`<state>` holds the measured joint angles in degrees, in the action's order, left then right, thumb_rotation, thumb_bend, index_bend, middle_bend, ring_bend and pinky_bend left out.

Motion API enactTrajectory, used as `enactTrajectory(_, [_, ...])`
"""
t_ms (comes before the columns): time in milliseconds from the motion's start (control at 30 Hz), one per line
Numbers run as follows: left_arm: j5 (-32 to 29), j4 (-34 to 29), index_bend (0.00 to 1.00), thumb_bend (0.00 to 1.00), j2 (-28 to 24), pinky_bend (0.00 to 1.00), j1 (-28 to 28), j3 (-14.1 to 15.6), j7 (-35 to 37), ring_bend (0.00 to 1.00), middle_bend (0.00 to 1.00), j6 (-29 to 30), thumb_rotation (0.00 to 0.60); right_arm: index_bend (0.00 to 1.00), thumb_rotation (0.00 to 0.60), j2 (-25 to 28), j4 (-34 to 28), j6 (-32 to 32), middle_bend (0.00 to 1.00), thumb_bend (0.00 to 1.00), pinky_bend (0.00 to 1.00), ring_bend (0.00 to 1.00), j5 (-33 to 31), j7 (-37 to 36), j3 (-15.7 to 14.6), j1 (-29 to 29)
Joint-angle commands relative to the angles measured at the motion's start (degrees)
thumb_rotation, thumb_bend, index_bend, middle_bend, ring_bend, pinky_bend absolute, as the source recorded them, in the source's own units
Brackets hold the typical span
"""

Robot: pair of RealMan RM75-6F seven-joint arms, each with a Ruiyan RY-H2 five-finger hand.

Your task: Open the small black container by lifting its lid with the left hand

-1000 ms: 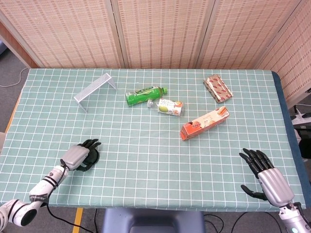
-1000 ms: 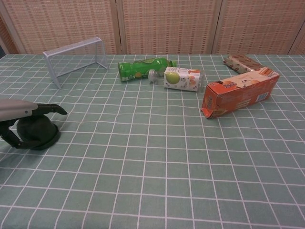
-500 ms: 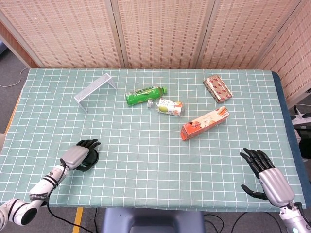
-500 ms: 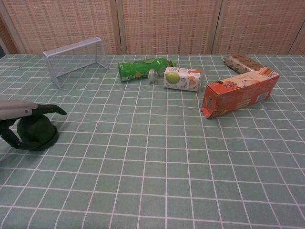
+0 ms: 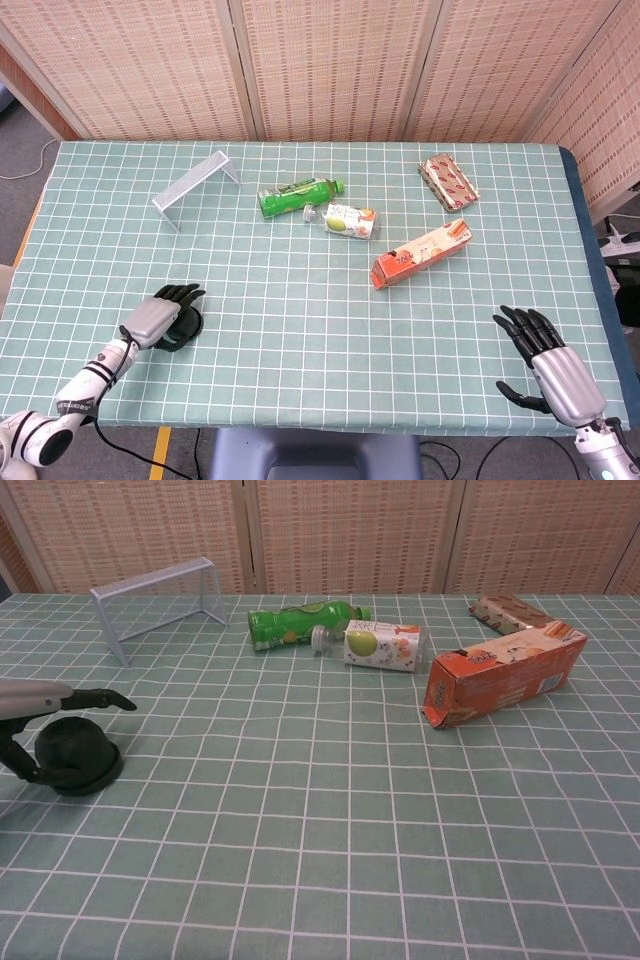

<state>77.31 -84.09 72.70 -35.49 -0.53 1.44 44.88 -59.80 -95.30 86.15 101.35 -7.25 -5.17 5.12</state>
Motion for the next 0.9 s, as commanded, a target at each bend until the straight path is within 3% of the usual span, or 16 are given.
enactTrajectory(33, [0.4, -0.7, 0.0, 0.35, -0.8, 0.06, 0.2, 0.1, -0.7, 0.0, 0.0, 0.7, 0.6, 0.0, 0.6, 0.0, 0.0, 0.0, 0.0, 0.18, 0.0, 0.0, 0.0, -0.1, 0.0, 0.0])
enactTrajectory(200, [-0.2, -1.9, 0.02, 0.34, -1.9, 0.12, 0.5, 0.5, -3.5, 0.0, 0.0, 1.6, 0.6, 0.0, 0.6, 0.0, 0.0, -0.1, 0.0, 0.18, 0.0, 0.0, 0.2, -0.2, -0.2, 0.1])
enactTrajectory(300, [-0.7, -1.8, 0.12, 0.34, -1.5, 0.19, 0.9, 0.6, -5.1, 0.02, 0.06, 2.3, 0.6, 0.0, 0.6, 0.0, 0.0, -0.1, 0.0, 0.18, 0.0, 0.0, 0.4, -0.2, -0.2, 0.0])
enactTrajectory(633, [-1.5, -1.0, 0.35, 0.33, -0.5, 0.41, 1.1, 0.5, -6.8, 0.31, 0.35, 3.2, 0.6, 0.0, 0.6, 0.0, 0.0, -0.3, 0.0, 0.18, 0.0, 0.0, 0.4, -0.1, -0.2, 0.2])
enactTrajectory(900, [-0.2, -0.6, 0.43, 0.34, 0.1, 0.47, 1.4, 0.3, -6.5, 0.38, 0.43, 5.0, 0.6, 0.0, 0.6, 0.0, 0.1, -0.5, 0.0, 0.18, 0.0, 0.0, 0.0, -0.3, -0.1, 0.3])
